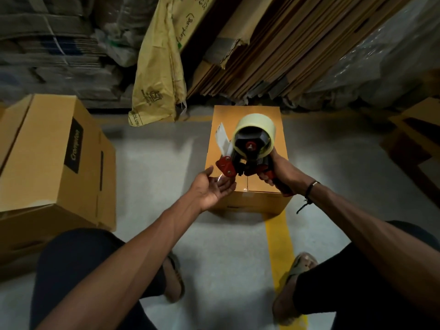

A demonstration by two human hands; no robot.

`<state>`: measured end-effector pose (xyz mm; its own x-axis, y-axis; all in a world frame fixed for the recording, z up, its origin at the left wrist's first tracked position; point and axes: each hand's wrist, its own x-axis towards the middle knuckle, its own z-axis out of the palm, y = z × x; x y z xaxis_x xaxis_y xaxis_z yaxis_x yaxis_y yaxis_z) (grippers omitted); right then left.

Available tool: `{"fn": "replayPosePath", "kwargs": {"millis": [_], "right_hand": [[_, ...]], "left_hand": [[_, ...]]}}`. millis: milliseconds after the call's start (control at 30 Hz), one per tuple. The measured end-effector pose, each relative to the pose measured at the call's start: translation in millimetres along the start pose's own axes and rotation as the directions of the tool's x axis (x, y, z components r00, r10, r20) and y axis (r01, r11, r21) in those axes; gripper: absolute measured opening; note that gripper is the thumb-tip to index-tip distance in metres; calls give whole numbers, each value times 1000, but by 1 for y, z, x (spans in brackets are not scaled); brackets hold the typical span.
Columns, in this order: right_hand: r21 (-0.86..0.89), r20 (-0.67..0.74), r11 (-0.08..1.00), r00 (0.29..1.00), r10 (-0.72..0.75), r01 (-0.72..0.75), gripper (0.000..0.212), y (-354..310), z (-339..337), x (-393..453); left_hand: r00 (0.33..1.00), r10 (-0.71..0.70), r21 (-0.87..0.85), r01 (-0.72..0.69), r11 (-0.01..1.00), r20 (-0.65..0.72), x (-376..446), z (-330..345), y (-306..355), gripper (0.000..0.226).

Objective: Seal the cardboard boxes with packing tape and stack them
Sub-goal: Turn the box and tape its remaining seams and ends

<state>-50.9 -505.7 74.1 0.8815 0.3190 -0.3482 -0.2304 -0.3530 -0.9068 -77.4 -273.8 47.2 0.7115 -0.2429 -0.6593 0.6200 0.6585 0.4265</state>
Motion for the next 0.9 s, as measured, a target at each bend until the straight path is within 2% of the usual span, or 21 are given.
{"fn": "replayPosePath", "kwargs": {"millis": [67, 100, 133, 233, 300, 400, 500, 567, 633, 667, 733, 767, 900], "right_hand": [[-29, -5, 1000, 1000, -8, 8, 90, 1, 2, 1], [-41, 1, 999, 1000, -16, 16, 91, 3, 4, 1], [-43, 6, 999, 1000, -21, 21, 92, 6, 5, 3], [-31, 17, 999, 999, -33, 34, 92, 15, 12, 7], [-77, -4, 996, 999, -52, 52, 95, 21, 17, 13], [-179, -35, 982, 997, -74, 66, 96, 31, 21, 26], [-262, -55, 964, 997, -61, 45, 95, 42, 25, 45], [-304, -75, 952, 996, -53, 28, 93, 52, 23, 56], [-366, -104, 930, 993, -57, 15, 81, 66, 14, 65], [-387, -116, 922, 992, -57, 7, 68, 76, 7, 68], [-339, -166, 940, 986, -13, -45, 28, 96, -11, 73], [-321, -188, 944, 982, 14, -75, 28, 106, -19, 75], [-278, -220, 945, 969, 110, -170, 65, 136, -30, 83]], "left_hand": [[1000, 12, 104, -9, 995, -27, 2, 0, -2, 44], [997, 43, 208, -30, 978, -61, 4, -1, -4, 36], [992, 85, 310, -53, 949, -89, 6, -2, -6, 26], [958, 234, 529, -113, 841, -168, 12, -12, -9, 22], [930, 303, 595, -126, 794, -207, 20, -22, -10, 22], [877, 391, 612, -151, 776, -281, 40, -35, -10, 17], [798, 533, 749, -164, 642, -283, 69, -47, -8, 11], [743, 616, 830, -151, 537, -263, 83, -58, -4, 16], [708, 661, 891, -101, 443, -249, 96, -75, 4, 23], [690, 678, 912, -64, 405, -253, 102, -86, 10, 24], [649, 703, 920, -11, 393, -292, 112, -109, 22, 27], [637, 706, 917, 2, 399, -309, 117, -120, 27, 28], [659, 687, 916, 7, 402, -306, 137, -141, 28, 26]]}}
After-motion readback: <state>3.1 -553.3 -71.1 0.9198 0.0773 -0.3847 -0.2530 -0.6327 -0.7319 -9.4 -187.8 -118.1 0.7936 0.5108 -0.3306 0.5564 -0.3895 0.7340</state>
